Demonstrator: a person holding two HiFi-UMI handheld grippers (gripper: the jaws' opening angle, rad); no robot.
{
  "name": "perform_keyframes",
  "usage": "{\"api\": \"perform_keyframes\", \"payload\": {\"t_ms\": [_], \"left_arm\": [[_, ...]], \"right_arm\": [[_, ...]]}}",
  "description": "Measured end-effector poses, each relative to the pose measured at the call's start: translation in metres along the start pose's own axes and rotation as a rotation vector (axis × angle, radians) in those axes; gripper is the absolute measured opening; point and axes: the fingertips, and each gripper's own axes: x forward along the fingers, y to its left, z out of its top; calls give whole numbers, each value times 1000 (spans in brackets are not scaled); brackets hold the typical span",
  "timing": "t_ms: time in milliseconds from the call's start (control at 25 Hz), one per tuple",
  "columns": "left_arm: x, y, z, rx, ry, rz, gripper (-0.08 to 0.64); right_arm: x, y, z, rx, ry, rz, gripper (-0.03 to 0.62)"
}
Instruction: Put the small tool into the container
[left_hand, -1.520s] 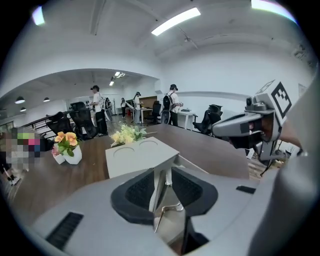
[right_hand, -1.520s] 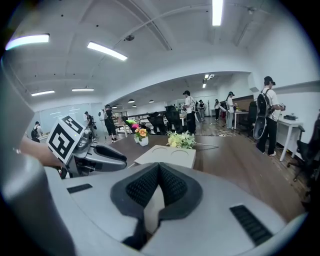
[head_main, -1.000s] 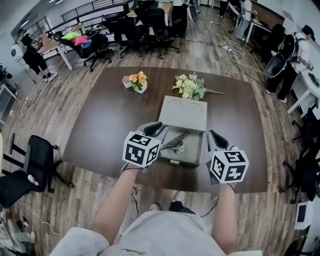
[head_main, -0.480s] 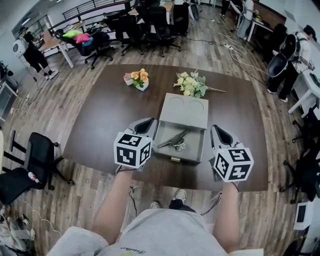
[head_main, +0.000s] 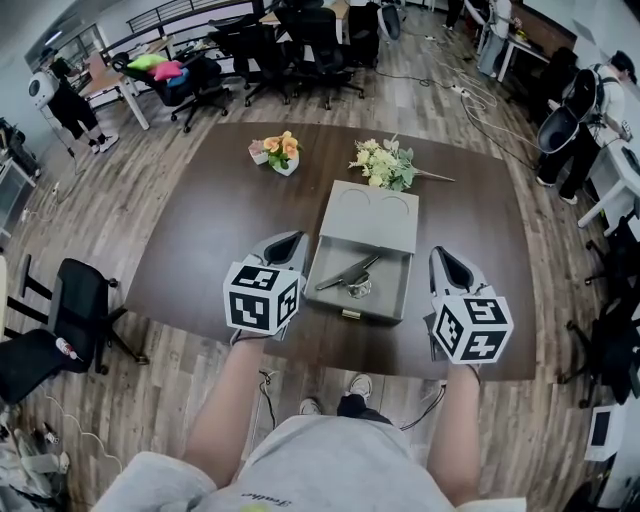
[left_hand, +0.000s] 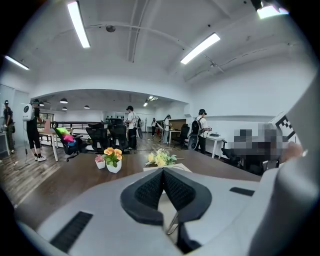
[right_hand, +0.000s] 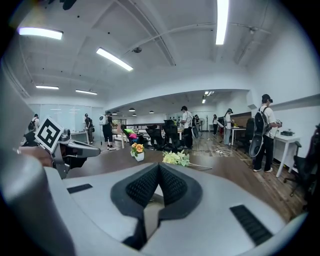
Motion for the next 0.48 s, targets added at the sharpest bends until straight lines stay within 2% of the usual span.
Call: {"api": "perform_keyframes", "payload": {"t_ms": [480], "left_arm": [[0,2,-2,0,-11,31,-3]], "right_arm": [[-2,-4,-3,-10,3,-10,3]]}}
